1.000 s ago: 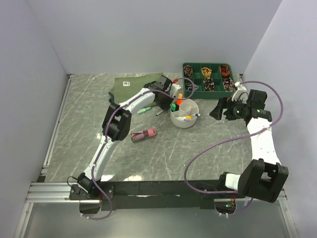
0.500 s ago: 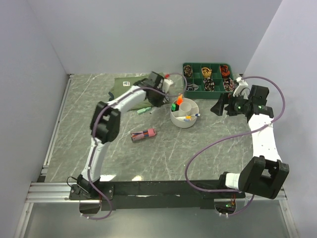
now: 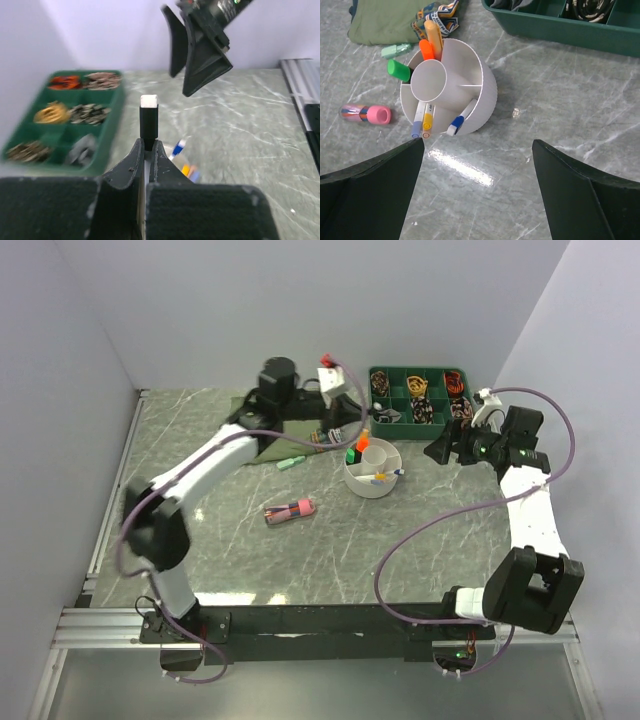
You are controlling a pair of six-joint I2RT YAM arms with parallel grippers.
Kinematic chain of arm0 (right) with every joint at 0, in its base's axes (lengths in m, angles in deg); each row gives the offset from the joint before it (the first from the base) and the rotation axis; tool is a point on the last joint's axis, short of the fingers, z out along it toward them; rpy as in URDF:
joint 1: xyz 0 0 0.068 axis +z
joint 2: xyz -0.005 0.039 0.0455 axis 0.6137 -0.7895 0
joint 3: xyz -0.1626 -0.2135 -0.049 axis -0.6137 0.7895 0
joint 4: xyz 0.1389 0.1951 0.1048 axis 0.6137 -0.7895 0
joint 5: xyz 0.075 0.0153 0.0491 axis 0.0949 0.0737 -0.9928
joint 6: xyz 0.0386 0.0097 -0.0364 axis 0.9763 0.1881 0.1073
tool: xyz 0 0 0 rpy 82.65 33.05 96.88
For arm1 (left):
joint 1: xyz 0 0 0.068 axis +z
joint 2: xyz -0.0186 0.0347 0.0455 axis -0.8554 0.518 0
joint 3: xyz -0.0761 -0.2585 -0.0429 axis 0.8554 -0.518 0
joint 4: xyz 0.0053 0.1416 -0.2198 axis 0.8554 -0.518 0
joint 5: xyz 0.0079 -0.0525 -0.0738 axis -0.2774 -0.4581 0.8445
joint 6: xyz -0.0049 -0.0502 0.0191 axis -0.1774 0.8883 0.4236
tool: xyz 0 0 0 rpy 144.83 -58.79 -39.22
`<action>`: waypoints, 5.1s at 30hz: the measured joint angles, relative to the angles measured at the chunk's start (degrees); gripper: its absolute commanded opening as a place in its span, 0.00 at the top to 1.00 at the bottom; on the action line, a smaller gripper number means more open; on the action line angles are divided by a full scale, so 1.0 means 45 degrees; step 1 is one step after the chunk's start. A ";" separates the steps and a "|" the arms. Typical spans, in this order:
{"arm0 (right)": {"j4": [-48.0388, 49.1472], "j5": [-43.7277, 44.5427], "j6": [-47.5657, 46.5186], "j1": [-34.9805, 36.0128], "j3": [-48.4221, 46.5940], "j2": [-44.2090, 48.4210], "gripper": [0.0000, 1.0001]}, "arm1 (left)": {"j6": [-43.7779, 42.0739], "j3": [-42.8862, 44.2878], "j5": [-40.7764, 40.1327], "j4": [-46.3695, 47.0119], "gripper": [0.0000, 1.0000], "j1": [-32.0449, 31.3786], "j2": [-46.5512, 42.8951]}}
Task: Sort the stationery into containers
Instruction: Place the pen in the storage box, then pick up the stationery from the center of the board.
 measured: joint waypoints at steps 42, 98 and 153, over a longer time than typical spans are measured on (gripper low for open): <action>0.1729 0.0471 0.0860 0.0005 0.3803 0.3978 0.00 | 0.2623 0.3589 0.2297 0.4245 0.93 -0.1797 0.8262; 0.2642 0.0287 0.1355 -0.0617 0.4269 0.3240 0.00 | -0.4653 0.1375 -0.6523 -0.8315 0.50 0.1579 0.4755; 0.2623 0.0398 0.1161 -0.0675 0.3886 0.1972 0.00 | -0.3619 0.5916 -0.2331 -0.9083 0.99 0.1287 0.4571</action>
